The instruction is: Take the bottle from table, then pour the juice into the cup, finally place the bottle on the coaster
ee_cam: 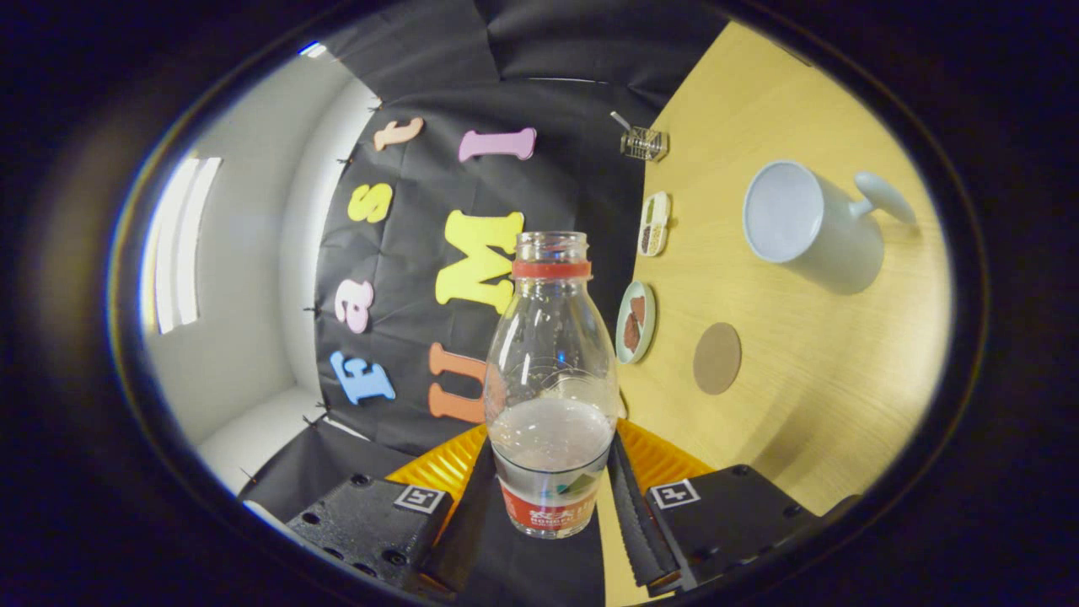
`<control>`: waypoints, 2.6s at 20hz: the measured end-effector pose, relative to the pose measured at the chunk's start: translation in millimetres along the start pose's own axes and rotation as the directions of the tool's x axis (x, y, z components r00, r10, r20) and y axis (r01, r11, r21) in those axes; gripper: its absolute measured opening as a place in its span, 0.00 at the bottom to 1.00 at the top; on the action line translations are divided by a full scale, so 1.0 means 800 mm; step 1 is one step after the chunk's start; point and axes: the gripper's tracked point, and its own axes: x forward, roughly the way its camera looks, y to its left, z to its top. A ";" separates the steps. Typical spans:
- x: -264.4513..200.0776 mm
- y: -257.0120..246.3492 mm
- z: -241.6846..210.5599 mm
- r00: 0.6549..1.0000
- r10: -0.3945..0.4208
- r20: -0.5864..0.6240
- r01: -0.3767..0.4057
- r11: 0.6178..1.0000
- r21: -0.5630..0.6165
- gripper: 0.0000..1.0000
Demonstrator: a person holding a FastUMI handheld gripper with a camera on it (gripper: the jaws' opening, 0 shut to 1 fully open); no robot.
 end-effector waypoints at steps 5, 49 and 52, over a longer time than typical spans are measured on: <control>0.002 -0.003 0.004 1.000 -0.001 0.020 -0.001 0.998 0.070 0.73; 0.018 0.023 0.014 0.998 0.037 0.059 -0.055 0.935 0.349 0.73; 0.017 0.029 0.015 0.997 0.035 0.063 -0.056 0.926 0.373 0.74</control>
